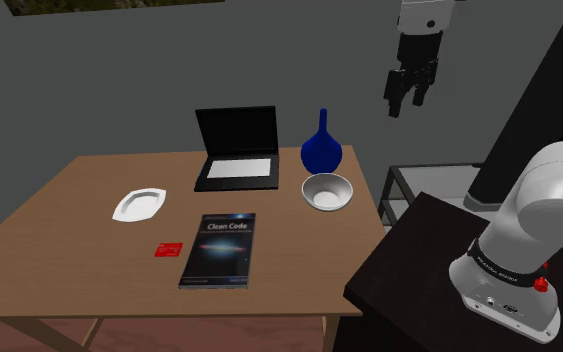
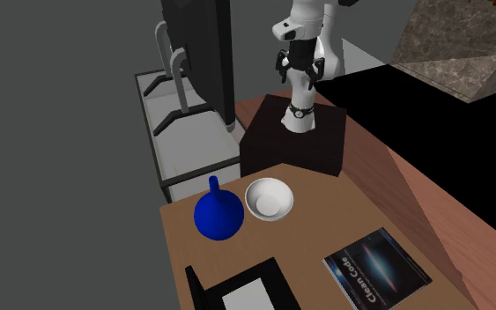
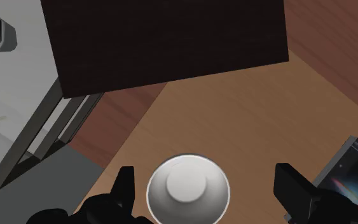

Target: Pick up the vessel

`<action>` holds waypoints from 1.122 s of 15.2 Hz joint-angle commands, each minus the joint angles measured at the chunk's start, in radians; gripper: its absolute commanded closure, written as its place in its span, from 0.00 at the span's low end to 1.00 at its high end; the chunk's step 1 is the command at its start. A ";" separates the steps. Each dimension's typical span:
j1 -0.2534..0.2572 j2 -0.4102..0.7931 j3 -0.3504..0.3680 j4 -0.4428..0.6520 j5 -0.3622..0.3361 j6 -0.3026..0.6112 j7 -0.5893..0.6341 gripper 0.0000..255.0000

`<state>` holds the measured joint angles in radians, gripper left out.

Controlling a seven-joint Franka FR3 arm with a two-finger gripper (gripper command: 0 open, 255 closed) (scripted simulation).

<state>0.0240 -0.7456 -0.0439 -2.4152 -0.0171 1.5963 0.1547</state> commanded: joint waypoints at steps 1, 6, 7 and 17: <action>0.000 0.000 0.000 0.000 0.000 0.000 0.000 0.00; -0.017 0.141 -0.033 0.012 -0.024 0.172 -0.024 0.00; -0.019 0.171 -0.039 0.019 -0.027 0.204 -0.028 0.00; -0.040 0.499 -0.102 0.158 -0.030 0.480 -0.079 0.00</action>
<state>-0.0144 -0.2773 -0.1407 -2.2771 -0.0487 2.0550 0.0816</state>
